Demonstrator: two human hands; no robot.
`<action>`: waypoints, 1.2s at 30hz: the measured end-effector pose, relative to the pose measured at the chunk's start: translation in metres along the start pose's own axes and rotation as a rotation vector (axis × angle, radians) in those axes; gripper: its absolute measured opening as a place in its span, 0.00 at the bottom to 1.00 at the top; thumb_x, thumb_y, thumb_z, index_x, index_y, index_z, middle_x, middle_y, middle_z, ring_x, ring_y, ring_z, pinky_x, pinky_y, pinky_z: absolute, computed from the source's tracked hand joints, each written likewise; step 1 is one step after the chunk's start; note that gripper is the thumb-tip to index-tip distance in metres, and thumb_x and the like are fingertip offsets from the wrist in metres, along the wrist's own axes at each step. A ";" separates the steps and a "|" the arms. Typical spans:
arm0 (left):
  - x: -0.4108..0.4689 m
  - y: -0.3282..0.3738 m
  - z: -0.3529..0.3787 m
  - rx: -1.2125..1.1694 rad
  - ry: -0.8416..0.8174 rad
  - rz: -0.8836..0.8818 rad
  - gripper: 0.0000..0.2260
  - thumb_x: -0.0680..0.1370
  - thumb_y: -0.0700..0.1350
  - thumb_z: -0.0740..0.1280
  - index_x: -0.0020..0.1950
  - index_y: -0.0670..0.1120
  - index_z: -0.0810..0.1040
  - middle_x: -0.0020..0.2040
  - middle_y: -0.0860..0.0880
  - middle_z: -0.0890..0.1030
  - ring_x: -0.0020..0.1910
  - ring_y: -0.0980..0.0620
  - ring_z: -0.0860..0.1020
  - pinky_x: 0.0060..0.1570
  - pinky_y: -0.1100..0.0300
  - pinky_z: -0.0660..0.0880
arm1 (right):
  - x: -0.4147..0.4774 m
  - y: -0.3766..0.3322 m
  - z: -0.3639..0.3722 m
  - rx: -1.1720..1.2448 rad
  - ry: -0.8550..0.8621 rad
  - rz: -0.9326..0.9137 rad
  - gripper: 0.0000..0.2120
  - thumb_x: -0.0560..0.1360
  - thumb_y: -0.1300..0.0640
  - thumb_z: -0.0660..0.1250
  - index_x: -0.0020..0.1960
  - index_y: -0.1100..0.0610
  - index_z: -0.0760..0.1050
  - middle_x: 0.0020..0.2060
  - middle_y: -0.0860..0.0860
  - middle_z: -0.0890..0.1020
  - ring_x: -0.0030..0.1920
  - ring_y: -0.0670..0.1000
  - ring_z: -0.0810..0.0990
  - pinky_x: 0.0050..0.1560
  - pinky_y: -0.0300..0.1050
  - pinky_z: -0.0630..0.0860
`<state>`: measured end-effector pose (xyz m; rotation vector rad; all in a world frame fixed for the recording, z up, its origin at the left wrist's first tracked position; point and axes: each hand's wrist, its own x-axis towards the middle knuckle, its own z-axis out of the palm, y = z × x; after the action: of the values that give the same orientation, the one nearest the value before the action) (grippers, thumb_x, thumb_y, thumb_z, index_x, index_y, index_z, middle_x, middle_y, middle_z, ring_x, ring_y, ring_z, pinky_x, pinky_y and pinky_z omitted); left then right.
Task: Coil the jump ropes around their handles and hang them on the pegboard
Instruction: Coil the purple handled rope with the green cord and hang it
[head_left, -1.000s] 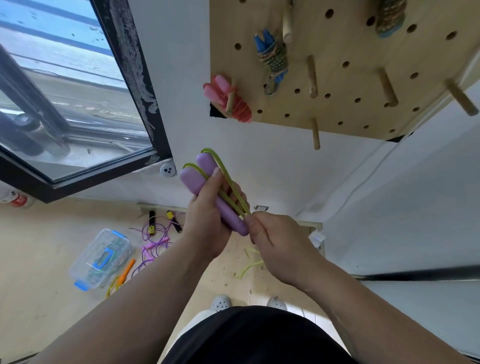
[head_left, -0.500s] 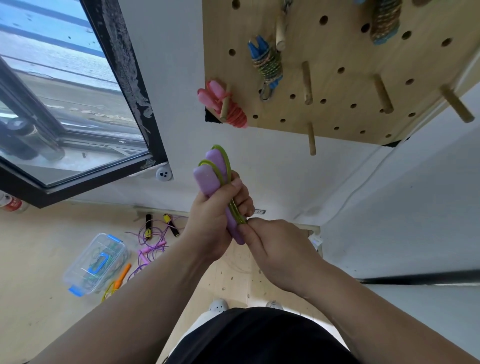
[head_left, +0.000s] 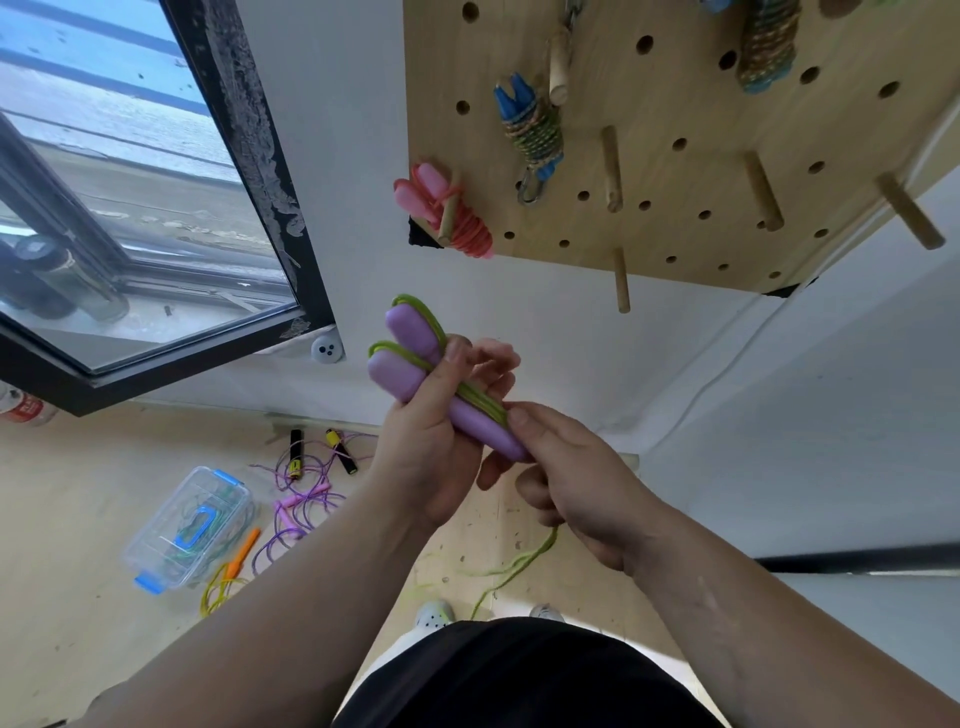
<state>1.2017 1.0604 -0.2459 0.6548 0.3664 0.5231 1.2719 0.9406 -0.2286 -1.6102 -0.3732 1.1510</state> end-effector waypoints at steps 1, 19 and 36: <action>-0.001 0.001 0.003 0.095 0.022 0.039 0.08 0.80 0.48 0.64 0.43 0.53 0.80 0.53 0.48 0.84 0.60 0.47 0.80 0.53 0.53 0.73 | 0.000 0.002 0.000 0.031 0.011 -0.005 0.15 0.86 0.50 0.54 0.59 0.57 0.76 0.39 0.57 0.82 0.29 0.49 0.57 0.28 0.41 0.57; -0.001 -0.008 -0.006 0.212 0.276 -0.017 0.25 0.70 0.43 0.75 0.67 0.50 0.75 0.57 0.44 0.83 0.58 0.46 0.82 0.58 0.49 0.79 | 0.007 0.018 -0.012 -0.090 0.212 -0.271 0.09 0.86 0.54 0.58 0.57 0.50 0.77 0.32 0.49 0.77 0.28 0.48 0.66 0.29 0.45 0.64; 0.009 0.012 -0.008 2.059 -0.427 0.279 0.12 0.76 0.47 0.65 0.58 0.51 0.72 0.46 0.54 0.77 0.44 0.49 0.75 0.40 0.55 0.69 | -0.002 0.006 -0.041 -0.538 0.149 -0.305 0.06 0.84 0.54 0.61 0.58 0.49 0.76 0.35 0.48 0.81 0.36 0.43 0.77 0.42 0.43 0.74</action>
<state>1.2016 1.0771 -0.2452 2.7778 0.3024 0.0591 1.3027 0.9133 -0.2340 -1.9998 -0.8510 0.7238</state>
